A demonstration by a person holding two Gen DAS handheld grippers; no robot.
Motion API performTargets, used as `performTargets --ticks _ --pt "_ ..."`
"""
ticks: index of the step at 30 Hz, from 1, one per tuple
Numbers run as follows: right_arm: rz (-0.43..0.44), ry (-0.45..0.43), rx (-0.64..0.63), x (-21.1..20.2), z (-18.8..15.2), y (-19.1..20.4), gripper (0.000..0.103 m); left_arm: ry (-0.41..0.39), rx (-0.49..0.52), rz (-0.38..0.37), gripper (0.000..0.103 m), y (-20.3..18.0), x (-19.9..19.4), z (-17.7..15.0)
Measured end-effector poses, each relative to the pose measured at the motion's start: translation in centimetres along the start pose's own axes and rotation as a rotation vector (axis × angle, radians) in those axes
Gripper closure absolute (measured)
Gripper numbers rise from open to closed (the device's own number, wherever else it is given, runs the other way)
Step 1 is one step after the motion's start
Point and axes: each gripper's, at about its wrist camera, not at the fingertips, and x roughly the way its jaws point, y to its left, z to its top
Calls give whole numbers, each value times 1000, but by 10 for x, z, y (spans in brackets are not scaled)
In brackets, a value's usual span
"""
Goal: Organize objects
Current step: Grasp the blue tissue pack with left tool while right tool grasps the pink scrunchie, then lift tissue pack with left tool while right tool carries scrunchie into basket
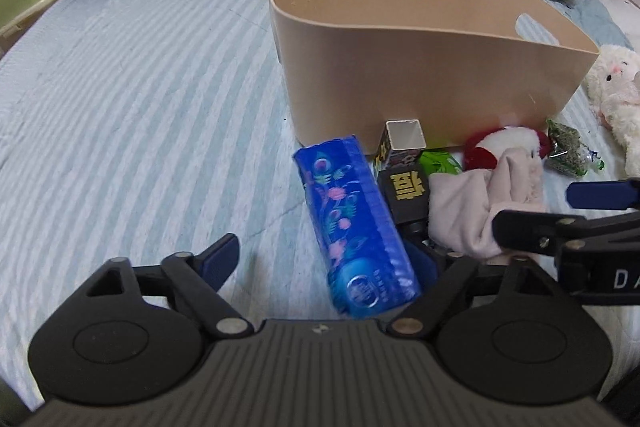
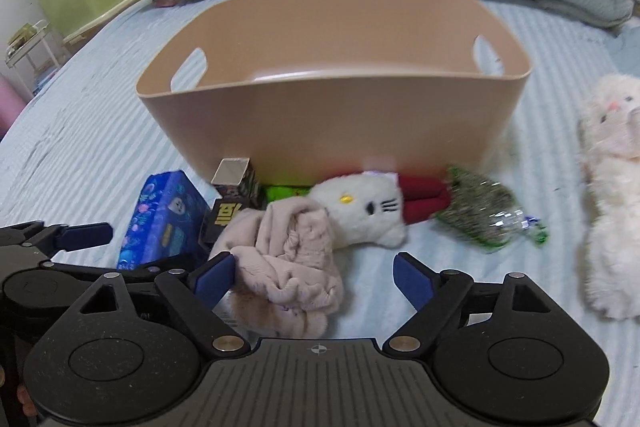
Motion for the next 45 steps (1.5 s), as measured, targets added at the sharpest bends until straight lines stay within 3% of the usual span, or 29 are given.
performTargets --ticks 2,5,7,10,13,19,28,38,41,45 --pt "21 11 3 7 -2 1 17 14 9 -17 30 1 6 -1" --pt "64 14 3 12 -4 2 27 49 8 -69 50 1 13 -3" --pt "105 15 12 14 -4 2 43 57 12 -90 64 1 14 -4" --pt "104 -9 -12 13 -8 8 54 44 34 -88 70 -2 12 -7" --pt "89 -37 -31 8 -11 14 62 30 44 -81 72 -2 7 -10" --pt "77 -80 -42 -5 -17 17 70 8 33 -85 74 2 -10 -13" --pt "72 -200 -56 -53 -12 14 71 -113 21 -104 74 7 -65 -4" --pt "49 -476 68 -96 41 -14 71 -343 79 -25 73 -17 -88 71" --pt "20 -527 111 -89 57 -25 71 -366 92 0 73 -29 -74 95" --pt "-42 -526 130 -65 76 -37 71 -350 100 31 73 -41 -40 119"
